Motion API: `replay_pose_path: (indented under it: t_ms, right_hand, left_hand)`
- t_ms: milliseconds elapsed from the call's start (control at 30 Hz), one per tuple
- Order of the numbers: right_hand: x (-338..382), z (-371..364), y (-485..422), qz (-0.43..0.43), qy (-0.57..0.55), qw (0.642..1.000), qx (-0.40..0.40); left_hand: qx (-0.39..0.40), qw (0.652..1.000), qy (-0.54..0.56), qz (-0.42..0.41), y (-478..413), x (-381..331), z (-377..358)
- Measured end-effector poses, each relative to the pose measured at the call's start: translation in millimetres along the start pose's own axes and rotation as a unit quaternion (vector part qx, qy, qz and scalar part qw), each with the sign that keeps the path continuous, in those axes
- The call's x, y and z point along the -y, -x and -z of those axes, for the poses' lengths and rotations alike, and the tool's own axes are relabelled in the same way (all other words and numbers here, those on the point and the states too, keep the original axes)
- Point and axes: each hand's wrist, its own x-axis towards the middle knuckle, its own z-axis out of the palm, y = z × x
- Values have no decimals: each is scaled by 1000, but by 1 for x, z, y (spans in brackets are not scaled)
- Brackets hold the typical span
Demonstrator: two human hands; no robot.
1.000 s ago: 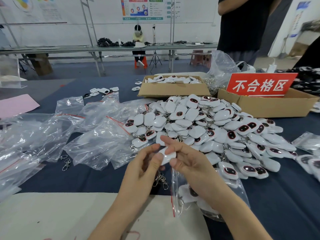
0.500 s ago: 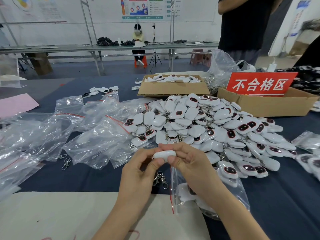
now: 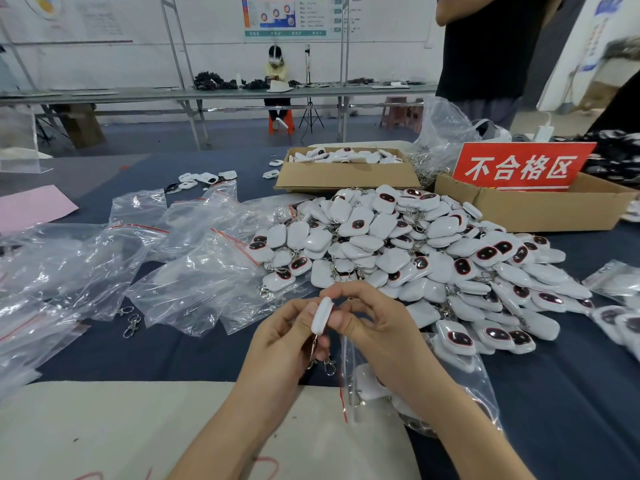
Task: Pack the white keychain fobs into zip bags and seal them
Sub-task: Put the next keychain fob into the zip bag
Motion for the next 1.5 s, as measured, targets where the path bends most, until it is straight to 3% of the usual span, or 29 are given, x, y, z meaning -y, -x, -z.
replay_pose_path:
  t_ms: [200, 333, 633, 733, 900, 1067, 1233, 1333, 1500]
  right_hand:
    - [-1, 2, 1, 8, -19, 1000, 11]
    - [-3, 4, 1, -19, -52, 998, 12]
    - [-6, 18, -3, -5, -12, 1000, -27]
    - [-5, 34, -5, 10, 19, 997, -71]
    - [-10, 63, -6, -17, -25, 989, -141]
    - [-12, 67, -6, -47, 7, 996, -78]
    - [-24, 48, -4, -89, 259, 959, 75]
    - [-26, 42, -4, -85, 293, 949, 85]
    - [-26, 41, -4, -96, 262, 958, 73]
  left_hand:
    - [-33, 999, 2, -28, -2, 2, 1]
    - [-85, 990, -67, -93, -4, 2, 6]
    - [20, 969, -202, -139, 1, 4, 5]
    - [-5, 940, -307, -147, -3, 1, 17]
    - [62, 870, -454, -181, -5, -3, 30]
    - [103, 854, -466, -205, -1, 4, 25]
    - [77, 843, -493, -203, 0, -3, 31]
    - [59, 845, -494, -197, -1, -8, 36]
    - [86, 879, -435, -175, 5, -3, 21]
